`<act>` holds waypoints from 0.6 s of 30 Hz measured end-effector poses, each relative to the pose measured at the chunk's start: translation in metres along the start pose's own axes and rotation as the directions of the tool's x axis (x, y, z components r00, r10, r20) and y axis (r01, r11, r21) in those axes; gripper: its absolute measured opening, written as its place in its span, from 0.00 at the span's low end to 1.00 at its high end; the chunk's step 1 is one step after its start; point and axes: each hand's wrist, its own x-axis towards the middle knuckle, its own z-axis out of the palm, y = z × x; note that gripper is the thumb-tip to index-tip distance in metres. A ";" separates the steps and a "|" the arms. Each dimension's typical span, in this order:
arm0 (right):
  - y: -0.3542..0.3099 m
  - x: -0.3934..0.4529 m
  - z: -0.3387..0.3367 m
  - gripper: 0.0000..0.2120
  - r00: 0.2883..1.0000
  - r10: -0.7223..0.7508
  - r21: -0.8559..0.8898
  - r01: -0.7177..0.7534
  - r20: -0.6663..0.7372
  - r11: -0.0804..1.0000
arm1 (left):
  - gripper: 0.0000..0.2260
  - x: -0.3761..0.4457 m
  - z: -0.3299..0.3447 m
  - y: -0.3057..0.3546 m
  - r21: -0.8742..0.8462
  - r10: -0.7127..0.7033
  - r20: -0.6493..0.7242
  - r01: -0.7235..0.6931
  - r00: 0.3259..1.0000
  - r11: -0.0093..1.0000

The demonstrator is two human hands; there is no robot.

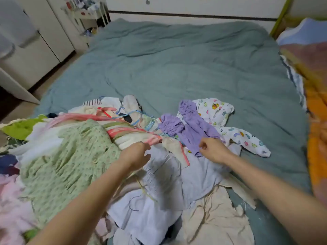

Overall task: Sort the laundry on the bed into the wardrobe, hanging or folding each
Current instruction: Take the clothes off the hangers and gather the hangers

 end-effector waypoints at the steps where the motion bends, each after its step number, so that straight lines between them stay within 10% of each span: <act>1: -0.002 0.004 0.008 0.05 1.000 0.021 0.009 -0.021 0.002 1.000 | 0.16 0.004 0.002 -0.005 0.005 0.019 0.016 -0.019 1.000 1.000; 13: -0.049 0.066 0.086 0.08 0.995 0.082 0.252 -0.064 -0.060 0.966 | 0.18 0.055 0.031 -0.061 0.059 0.142 -0.080 -0.138 0.987 0.989; 18: -0.075 0.100 0.105 0.10 0.999 0.026 0.258 -0.014 -0.044 0.966 | 0.33 0.073 0.037 -0.085 0.211 0.057 -0.127 -0.029 0.990 0.977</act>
